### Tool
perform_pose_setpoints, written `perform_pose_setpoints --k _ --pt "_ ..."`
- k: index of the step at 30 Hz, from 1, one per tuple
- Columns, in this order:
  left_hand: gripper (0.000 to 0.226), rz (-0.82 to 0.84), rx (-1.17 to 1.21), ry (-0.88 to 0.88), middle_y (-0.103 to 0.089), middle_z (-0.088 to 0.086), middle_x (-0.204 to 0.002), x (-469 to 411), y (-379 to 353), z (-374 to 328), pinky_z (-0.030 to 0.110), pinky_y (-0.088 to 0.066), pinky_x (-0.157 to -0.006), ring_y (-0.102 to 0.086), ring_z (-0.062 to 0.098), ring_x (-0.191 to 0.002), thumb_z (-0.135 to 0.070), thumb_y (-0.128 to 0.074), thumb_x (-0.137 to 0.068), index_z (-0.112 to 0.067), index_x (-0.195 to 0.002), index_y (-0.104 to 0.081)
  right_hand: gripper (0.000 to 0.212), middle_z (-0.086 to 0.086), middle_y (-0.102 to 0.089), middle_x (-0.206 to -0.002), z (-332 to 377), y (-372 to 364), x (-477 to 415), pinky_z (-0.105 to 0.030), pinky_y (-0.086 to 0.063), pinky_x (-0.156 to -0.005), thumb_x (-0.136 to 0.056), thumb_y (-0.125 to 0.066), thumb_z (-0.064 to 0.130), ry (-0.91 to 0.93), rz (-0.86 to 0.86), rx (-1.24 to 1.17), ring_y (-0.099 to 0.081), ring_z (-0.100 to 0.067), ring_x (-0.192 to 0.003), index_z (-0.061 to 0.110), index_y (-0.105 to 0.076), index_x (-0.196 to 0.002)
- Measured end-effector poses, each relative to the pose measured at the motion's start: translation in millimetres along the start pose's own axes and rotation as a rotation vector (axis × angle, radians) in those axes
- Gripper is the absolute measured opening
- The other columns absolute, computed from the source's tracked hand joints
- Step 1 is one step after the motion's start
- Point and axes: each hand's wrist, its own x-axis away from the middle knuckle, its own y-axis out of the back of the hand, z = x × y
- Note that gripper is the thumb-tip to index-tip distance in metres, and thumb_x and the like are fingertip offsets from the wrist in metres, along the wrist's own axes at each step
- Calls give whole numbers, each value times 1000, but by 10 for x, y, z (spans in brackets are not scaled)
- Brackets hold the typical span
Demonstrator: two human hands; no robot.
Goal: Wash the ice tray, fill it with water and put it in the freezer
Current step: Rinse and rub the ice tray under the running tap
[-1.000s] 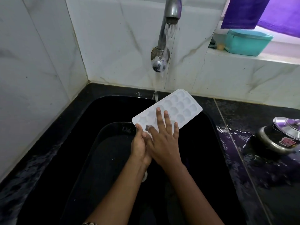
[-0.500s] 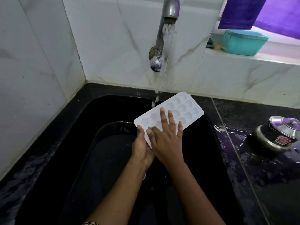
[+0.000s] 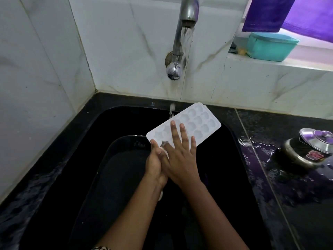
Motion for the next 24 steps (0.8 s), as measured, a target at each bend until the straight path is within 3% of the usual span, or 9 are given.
perform_pose_setpoints --k 2,7,9,12,16,20,22,24 --pt "60 10 43 13 -73 14 -110 2 -10 -17 37 -58 -79 -73 25 -94 -55 -29 -100 -10 -124 -60 61 13 16 -155 -104 46 -43 -42 14 -112 -91 -12 58 6 79 -41 26 -8 -140 32 -65 -106" --pt "55 47 18 19 -72 13 -114 13 -11 34 37 -60 -76 -72 23 -96 -50 -29 -103 -10 -121 -63 49 2 -5 -159 -95 5 14 -49 3 -114 -95 -23 55 -3 -100 71 5 -16 -146 31 -65 -88" --pt "54 59 30 -8 -72 12 -112 1 5 21 38 -57 -84 -72 22 -97 -51 -28 -102 -12 -115 -64 56 7 6 -158 -64 1 20 -45 8 -113 -93 -16 60 25 -26 16 15 -13 -144 31 -64 -99" --pt "62 76 93 10 -70 12 -118 -24 9 0 39 -56 -88 -69 25 -106 -55 -22 -101 -11 -126 -59 66 12 17 -155 -183 85 -37 -41 15 -112 -90 -7 63 30 79 -54 26 -8 -140 36 -63 -108" --pt "60 75 64 26 -69 15 -120 7 -26 42 37 -60 -78 -72 25 -99 -55 -26 -101 -12 -120 -62 45 1 -5 -159 -134 18 21 -50 1 -114 -95 -24 54 10 -75 81 5 -18 -146 34 -64 -95" --pt "62 7 42 -1 -69 16 -120 0 4 8 41 -54 -89 -69 28 -105 -57 -27 -99 -11 -123 -62 55 10 17 -156 -97 19 -4 -42 15 -112 -93 -14 58 37 66 -13 25 -10 -141 34 -61 -109" --pt "61 -5 59 9 -72 13 -113 2 -1 9 39 -56 -85 -70 27 -102 -55 -28 -100 -9 -125 -60 60 10 17 -156 -166 37 -16 -42 15 -112 -92 -10 59 12 56 -15 26 -9 -141 34 -63 -104" --pt "56 16 37 26 -76 10 -100 18 -18 42 35 -59 -73 -74 24 -90 -51 -29 -102 -9 -121 -60 54 6 5 -158 -144 -15 11 -46 9 -114 -94 -16 58 -13 -14 37 17 -12 -144 31 -63 -96"
